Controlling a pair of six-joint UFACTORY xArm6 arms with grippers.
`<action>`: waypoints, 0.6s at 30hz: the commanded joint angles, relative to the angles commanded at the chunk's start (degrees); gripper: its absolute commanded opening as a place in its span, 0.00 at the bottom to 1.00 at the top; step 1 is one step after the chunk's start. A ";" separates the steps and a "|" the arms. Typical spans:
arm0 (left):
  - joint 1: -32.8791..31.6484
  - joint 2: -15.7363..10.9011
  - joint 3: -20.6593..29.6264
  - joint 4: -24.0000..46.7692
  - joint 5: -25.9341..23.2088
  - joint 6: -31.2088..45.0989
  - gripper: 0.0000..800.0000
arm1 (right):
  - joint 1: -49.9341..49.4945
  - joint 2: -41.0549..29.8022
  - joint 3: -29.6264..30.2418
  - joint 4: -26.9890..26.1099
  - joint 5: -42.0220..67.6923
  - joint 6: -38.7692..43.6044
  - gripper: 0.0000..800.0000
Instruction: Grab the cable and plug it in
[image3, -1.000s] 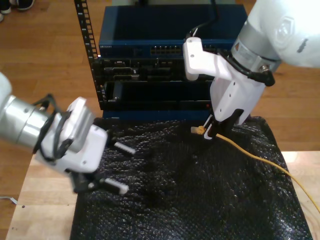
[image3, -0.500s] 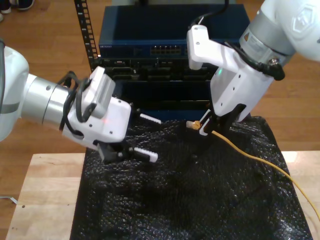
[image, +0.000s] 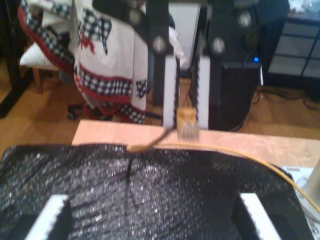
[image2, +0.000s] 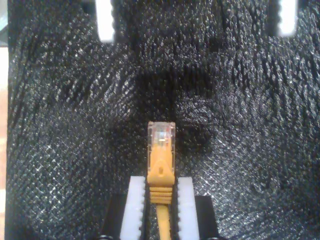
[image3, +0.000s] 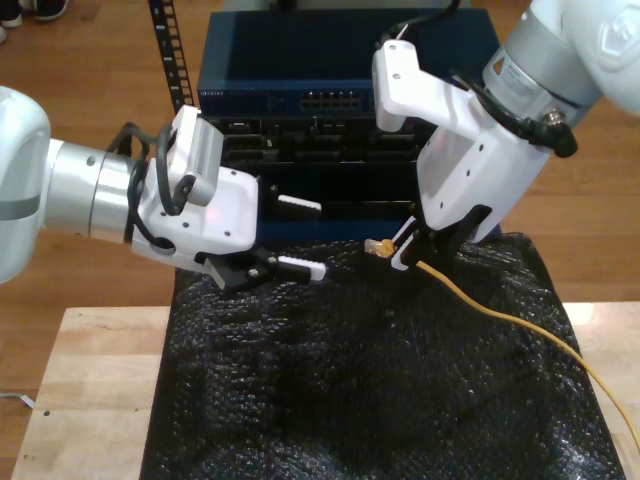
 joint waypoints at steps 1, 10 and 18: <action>-0.26 -0.09 0.00 0.00 0.00 0.09 0.91 | 0.09 0.00 0.00 0.35 0.00 0.00 0.00; -0.62 -0.09 0.00 -0.09 0.62 0.18 0.86 | 0.44 0.18 -0.09 1.41 0.00 0.09 0.00; -0.62 -0.35 0.18 -0.09 0.70 0.18 0.81 | 0.53 1.23 -0.35 1.49 -0.35 0.35 0.00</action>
